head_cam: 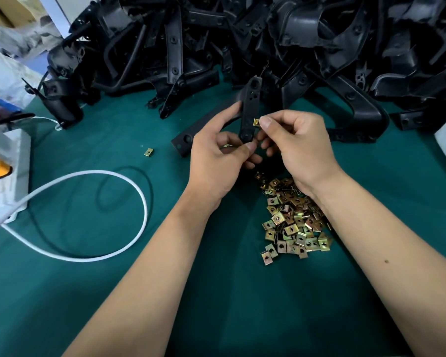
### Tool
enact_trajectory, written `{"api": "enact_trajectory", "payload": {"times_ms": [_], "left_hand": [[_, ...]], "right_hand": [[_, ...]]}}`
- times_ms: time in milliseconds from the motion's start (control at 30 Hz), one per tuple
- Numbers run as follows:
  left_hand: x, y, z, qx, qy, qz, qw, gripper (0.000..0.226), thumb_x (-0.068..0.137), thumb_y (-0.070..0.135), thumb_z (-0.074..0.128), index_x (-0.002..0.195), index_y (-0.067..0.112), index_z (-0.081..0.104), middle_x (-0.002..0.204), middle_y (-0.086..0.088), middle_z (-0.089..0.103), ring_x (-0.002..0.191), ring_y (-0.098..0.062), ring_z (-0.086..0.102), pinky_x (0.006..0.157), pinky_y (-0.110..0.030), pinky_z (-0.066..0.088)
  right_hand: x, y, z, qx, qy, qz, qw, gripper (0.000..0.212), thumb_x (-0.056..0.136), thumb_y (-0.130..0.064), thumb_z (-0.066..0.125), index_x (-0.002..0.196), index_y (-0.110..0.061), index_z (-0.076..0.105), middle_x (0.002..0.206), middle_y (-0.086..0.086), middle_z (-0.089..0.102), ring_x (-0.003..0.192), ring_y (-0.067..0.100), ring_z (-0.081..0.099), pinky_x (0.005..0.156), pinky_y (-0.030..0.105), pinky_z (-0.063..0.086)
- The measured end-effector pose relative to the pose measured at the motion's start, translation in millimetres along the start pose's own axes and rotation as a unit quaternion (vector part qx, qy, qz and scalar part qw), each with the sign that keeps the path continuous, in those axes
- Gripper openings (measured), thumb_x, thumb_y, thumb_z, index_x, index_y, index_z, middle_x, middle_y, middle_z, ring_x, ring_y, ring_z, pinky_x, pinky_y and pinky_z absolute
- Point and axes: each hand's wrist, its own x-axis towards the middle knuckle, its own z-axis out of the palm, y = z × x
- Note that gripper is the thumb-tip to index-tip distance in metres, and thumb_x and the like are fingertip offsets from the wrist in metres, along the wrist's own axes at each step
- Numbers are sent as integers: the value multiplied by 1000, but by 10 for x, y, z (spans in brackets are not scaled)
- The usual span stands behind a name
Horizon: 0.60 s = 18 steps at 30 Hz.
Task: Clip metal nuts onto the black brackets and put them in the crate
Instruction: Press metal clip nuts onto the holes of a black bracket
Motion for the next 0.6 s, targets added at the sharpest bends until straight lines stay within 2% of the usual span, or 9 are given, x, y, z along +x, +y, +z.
{"api": "enact_trajectory", "payload": {"times_ms": [133,300,433,600], "left_hand": [[-2,-7,3,3,3,-4,1000,70,91,-9,71,152,18,49,88,-29,69,68,-25,75,64,-26,57],[15,-38,13,16,9,-1,1000,66,92,-7,71,149,19,52,91,-22,73,71,-26,76,64,-28,58],[32,-51,-9,-8,23,-5,1000,62,92,-7,70,147,16,54,89,-16,76,72,-27,76,62,-25,57],[27,-67,-6,-7,22,-7,1000,62,92,-8,70,147,15,54,89,-14,77,72,-25,76,63,-24,57]], "right_hand": [[7,-15,-32,-9,-2,11,1000,13,99,-12,66,90,-12,76,69,-1,71,63,11,62,55,23,50],[13,-38,-66,11,3,29,1000,12,98,-10,68,90,-12,77,72,3,72,64,14,62,56,24,50],[21,-58,-90,78,18,65,995,8,95,-4,70,94,-7,77,80,9,75,69,14,65,61,23,53],[12,-29,-60,68,20,56,996,16,85,7,76,96,-5,77,85,11,76,74,17,71,70,25,57]]}}
